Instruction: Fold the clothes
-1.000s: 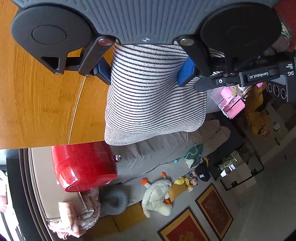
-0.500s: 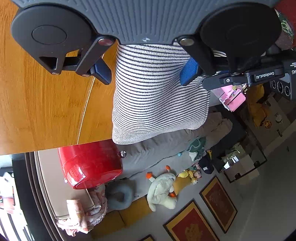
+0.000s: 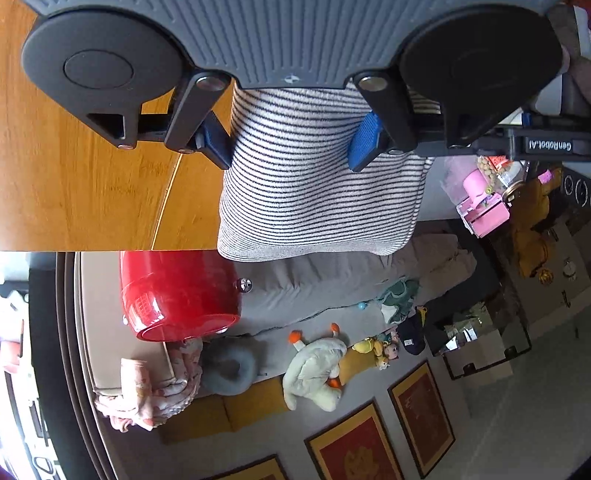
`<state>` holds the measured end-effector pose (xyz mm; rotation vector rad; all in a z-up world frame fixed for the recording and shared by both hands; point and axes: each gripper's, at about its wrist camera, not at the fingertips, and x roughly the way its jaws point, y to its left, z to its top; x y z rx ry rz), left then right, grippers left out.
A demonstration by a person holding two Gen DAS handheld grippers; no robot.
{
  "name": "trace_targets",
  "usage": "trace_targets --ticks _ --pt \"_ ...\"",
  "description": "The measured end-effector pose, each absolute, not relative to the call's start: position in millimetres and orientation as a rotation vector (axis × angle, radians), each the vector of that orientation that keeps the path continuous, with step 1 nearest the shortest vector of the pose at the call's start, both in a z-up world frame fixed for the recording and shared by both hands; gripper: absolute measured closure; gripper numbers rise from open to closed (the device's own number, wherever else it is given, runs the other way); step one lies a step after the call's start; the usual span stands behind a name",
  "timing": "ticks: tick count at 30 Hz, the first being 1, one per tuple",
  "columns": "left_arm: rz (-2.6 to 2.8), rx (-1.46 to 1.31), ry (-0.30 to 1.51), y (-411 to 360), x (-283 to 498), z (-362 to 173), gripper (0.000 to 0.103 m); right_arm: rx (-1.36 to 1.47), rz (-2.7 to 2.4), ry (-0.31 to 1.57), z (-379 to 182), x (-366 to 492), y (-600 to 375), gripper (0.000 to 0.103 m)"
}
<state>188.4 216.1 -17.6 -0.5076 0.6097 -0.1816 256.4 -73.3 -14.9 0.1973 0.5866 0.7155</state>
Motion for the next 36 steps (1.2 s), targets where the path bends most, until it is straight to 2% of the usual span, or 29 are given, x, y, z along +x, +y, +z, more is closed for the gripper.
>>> trace_targets --ticks 7,12,17,22,23,24,25,27,31,36 --pt "-0.147 -0.507 0.606 218.0 196.3 -16.5 0.043 0.152 0.703 0.567 -13.3 266.0 -62.3 0.032" --pt "-0.157 -0.54 0.567 227.6 183.8 -9.3 0.044 0.127 0.697 0.483 -4.4 230.8 -87.2 0.027" --pt "-0.12 -0.609 0.548 251.6 169.8 -13.0 0.047 -0.167 0.78 0.342 11.5 175.6 -73.5 0.024" --pt "-0.137 -0.682 0.603 256.3 175.5 -30.8 0.057 -0.437 0.828 0.266 -6.9 151.0 -20.9 0.023" --pt "-0.145 -0.68 0.605 256.4 176.3 -31.2 0.057 -0.428 0.822 0.264 -5.4 152.7 -17.1 0.043" --pt "-0.152 -0.68 0.606 256.8 177.1 -31.5 0.058 -0.368 0.827 0.278 1.3 157.4 -18.0 0.08" --pt "-0.158 -0.68 0.607 257.3 177.9 -31.8 0.059 -0.309 0.832 0.292 8.0 162.2 -19.0 0.089" --pt "-0.178 -0.71 0.614 259.9 179.2 -36.3 0.06 -0.132 0.849 0.345 29.2 182.4 -25.8 0.096" --pt "-0.222 -0.737 0.63 252.9 185.0 -44.0 0.064 0.118 0.894 0.439 55.6 224.5 -23.6 0.098" --pt "-0.242 -0.719 0.632 243.9 186.7 -43.8 0.067 0.143 0.941 0.589 23.1 240.7 2.2 0.097"
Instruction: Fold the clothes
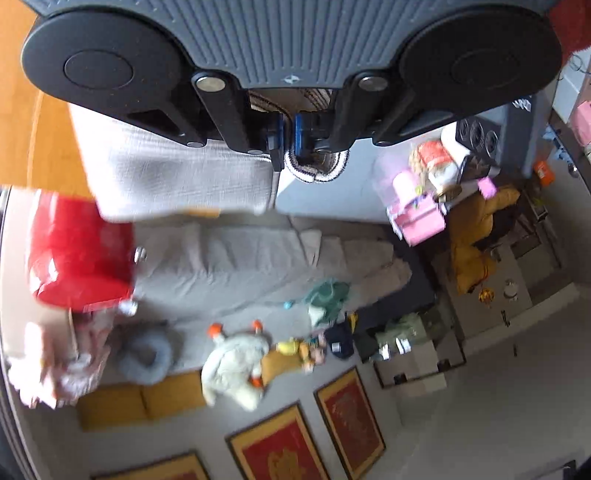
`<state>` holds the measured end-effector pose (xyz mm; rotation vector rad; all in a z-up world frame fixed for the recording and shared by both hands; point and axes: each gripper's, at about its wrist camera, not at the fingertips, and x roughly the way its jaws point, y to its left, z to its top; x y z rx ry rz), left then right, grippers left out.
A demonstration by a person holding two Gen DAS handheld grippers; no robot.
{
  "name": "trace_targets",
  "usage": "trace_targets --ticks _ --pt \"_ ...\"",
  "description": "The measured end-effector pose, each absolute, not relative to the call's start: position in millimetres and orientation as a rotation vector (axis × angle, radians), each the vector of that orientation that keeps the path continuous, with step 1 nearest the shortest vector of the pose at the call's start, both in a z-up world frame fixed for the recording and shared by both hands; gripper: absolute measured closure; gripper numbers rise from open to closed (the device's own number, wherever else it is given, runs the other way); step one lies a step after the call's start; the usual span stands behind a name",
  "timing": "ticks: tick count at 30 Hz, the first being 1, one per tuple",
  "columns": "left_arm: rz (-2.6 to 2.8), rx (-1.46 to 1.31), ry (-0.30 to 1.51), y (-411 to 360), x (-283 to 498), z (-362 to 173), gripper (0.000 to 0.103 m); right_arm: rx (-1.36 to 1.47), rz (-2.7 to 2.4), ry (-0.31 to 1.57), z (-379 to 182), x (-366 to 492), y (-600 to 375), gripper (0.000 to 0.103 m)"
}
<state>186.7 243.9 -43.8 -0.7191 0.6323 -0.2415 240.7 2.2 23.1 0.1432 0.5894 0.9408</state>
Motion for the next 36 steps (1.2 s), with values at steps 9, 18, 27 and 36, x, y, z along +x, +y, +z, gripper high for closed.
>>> trace_targets --ticks 9,18,27,36 --pt "-0.165 -0.676 0.518 266.9 166.1 -5.8 0.061 -0.171 0.889 0.455 3.9 205.4 17.1 0.096" --pt "-0.249 -0.548 0.581 238.5 267.9 15.8 0.065 -0.336 0.863 0.377 7.0 175.8 25.9 0.091" --pt "-0.205 -0.491 0.638 240.7 313.2 -15.1 0.084 -0.116 0.984 0.333 53.9 173.5 -29.3 0.038" --pt "-0.206 -0.507 0.653 248.7 320.1 -23.0 0.09 -0.312 0.88 0.415 0.6 175.5 10.2 0.029"
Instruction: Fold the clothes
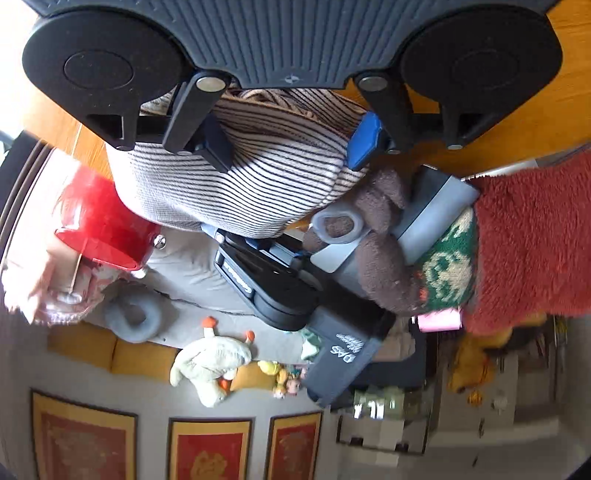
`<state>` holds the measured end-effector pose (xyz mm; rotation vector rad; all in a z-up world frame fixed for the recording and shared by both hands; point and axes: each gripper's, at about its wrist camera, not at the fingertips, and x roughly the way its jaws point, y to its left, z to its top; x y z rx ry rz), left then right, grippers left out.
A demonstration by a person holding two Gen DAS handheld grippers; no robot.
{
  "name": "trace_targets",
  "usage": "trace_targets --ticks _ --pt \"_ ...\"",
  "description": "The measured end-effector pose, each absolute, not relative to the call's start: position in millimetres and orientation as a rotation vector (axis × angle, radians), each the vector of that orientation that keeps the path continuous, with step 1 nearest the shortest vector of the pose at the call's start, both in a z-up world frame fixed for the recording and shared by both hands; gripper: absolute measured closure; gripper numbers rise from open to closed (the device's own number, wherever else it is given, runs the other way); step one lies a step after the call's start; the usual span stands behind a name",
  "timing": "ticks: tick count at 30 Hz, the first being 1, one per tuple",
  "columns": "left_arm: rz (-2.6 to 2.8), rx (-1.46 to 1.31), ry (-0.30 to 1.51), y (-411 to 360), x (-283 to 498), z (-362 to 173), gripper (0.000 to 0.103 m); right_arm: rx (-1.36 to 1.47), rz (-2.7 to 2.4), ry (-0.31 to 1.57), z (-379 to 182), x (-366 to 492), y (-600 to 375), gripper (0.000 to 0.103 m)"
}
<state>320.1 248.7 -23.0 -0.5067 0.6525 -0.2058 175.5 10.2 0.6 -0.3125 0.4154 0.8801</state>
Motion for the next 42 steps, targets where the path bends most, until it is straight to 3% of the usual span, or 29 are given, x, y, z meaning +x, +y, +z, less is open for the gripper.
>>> trace_targets --ticks 3,7,8,9,11,16,18,27,42 --pt "-0.206 -0.536 0.655 252.7 321.6 -23.2 0.094 -0.401 0.886 0.41 0.4 170.4 17.9 0.014" --pt "-0.205 -0.553 0.644 256.6 313.4 -15.7 0.094 -0.418 0.888 0.381 9.3 150.9 6.8 0.007" --pt "-0.202 -0.548 0.635 257.3 306.2 -10.2 0.088 -0.38 0.897 0.385 14.8 146.7 -2.6 0.002" --pt "-0.197 -0.542 0.619 257.7 295.7 -3.5 0.072 -0.338 0.896 0.39 20.0 143.0 -13.7 0.0" --pt "-0.185 -0.511 0.569 254.9 263.9 12.5 0.051 -0.265 0.873 0.407 27.0 136.3 -36.5 0.0" --pt "-0.125 -0.415 0.519 222.9 177.0 27.8 0.022 -0.114 0.701 0.534 20.4 134.1 -84.3 0.0" --pt "-0.073 -0.407 0.534 204.5 147.0 24.0 0.004 -0.089 0.634 0.585 12.6 131.1 -100.6 0.0" --pt "0.11 -0.317 0.72 119.9 87.4 -14.5 0.0 -0.031 0.459 0.755 -19.7 121.2 -146.1 0.0" --pt "0.161 -0.203 0.678 99.7 83.2 -25.1 0.0 -0.121 0.353 0.725 -26.5 125.9 -135.2 0.0"
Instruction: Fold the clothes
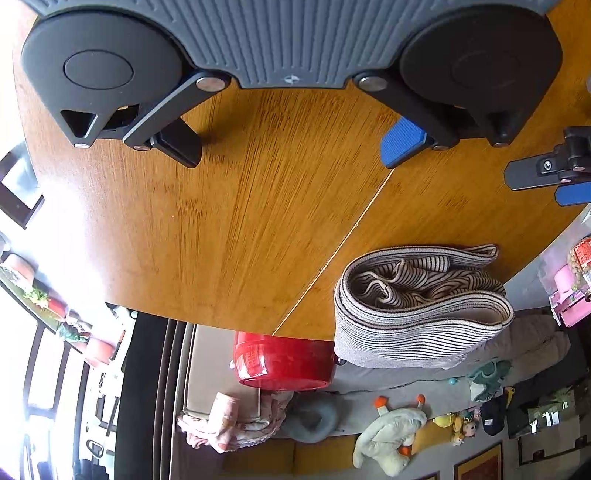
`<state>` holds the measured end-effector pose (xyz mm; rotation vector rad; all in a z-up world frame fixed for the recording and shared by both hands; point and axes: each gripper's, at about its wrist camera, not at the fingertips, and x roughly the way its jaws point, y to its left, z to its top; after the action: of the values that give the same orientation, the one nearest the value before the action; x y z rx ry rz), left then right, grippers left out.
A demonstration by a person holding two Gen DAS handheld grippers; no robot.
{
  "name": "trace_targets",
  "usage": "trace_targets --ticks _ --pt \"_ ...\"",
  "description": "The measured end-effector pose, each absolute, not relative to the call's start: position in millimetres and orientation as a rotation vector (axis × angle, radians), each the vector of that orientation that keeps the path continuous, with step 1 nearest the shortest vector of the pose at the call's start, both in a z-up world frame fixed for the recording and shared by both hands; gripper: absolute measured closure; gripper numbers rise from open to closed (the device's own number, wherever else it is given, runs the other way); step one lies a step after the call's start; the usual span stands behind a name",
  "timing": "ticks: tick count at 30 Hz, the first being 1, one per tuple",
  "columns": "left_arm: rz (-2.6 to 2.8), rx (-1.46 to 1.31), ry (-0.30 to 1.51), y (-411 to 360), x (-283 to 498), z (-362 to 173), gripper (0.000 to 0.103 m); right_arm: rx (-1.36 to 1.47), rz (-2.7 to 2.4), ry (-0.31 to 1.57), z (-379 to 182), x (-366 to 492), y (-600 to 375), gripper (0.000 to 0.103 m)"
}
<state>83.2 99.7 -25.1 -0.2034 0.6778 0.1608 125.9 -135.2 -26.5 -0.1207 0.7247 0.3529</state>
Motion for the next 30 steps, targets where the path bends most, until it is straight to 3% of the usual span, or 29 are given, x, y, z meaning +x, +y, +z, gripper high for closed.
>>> trace_targets --ticks 7,30 --pt "0.244 -0.093 0.737 75.2 85.2 -27.2 0.0 -0.121 0.356 0.723 -27.1 130.5 -135.9 0.0" --pt "0.248 -0.097 0.727 75.2 89.2 -28.5 0.0 -0.117 0.343 0.716 -29.5 135.0 -133.4 0.0"
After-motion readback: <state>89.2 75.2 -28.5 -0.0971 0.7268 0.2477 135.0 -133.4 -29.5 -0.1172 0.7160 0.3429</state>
